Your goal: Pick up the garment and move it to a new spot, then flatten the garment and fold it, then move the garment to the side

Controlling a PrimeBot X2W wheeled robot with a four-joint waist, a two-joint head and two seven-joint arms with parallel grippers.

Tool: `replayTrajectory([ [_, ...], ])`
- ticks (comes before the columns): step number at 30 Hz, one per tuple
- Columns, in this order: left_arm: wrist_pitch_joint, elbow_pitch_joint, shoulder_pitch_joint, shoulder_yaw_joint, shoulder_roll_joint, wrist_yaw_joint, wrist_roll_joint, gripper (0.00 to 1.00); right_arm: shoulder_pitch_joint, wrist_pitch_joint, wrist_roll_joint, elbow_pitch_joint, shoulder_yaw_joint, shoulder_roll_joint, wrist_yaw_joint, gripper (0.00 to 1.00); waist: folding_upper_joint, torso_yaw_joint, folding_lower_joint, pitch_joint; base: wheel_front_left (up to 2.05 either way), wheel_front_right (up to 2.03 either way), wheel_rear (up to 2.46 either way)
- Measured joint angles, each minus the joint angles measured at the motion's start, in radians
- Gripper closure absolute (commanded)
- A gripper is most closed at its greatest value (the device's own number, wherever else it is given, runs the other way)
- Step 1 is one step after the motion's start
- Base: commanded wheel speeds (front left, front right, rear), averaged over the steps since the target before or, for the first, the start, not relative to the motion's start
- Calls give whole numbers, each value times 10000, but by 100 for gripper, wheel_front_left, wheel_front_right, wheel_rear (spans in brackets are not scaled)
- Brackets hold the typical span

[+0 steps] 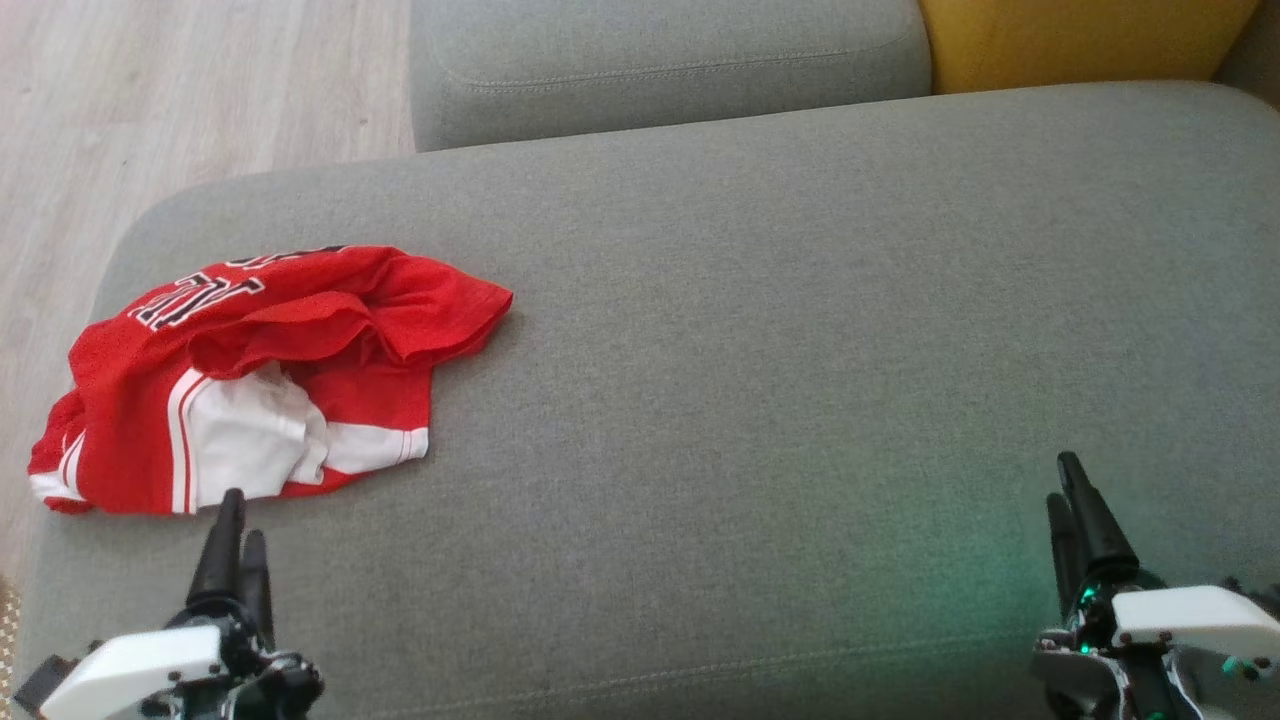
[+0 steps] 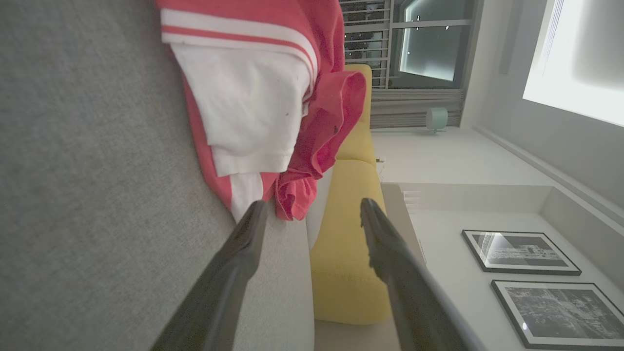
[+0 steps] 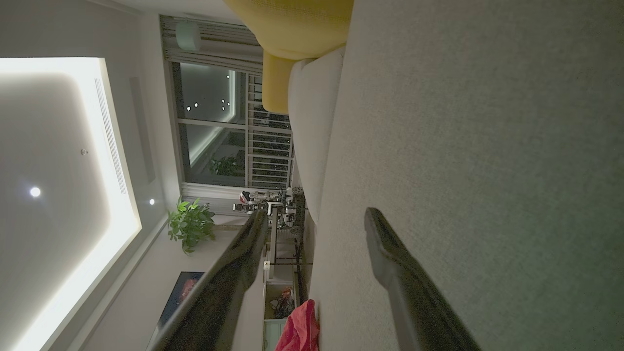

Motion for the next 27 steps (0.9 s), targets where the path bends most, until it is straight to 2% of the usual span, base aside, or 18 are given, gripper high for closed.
replayTrajectory([
  [6, -117, -236, -23, 276, 4, 2, 487, 0, -96, -125, -769, -370, -10, 0, 0, 0, 0, -14, 0, -15, 0, 0, 0],
  [13, -351, -725, -46, 291, 0, 174, 1218, 0, -111, -305, -2209, -809, 59, -2, 0, 0, 0, -17, 0, -40, 0, 0, 0],
  [27, -727, -2209, -37, 150, 4, 756, 3685, 0, -369, -731, -5024, -1620, 585, -4, 0, 0, 0, 15, 0, -104, 0, 0, 0],
])
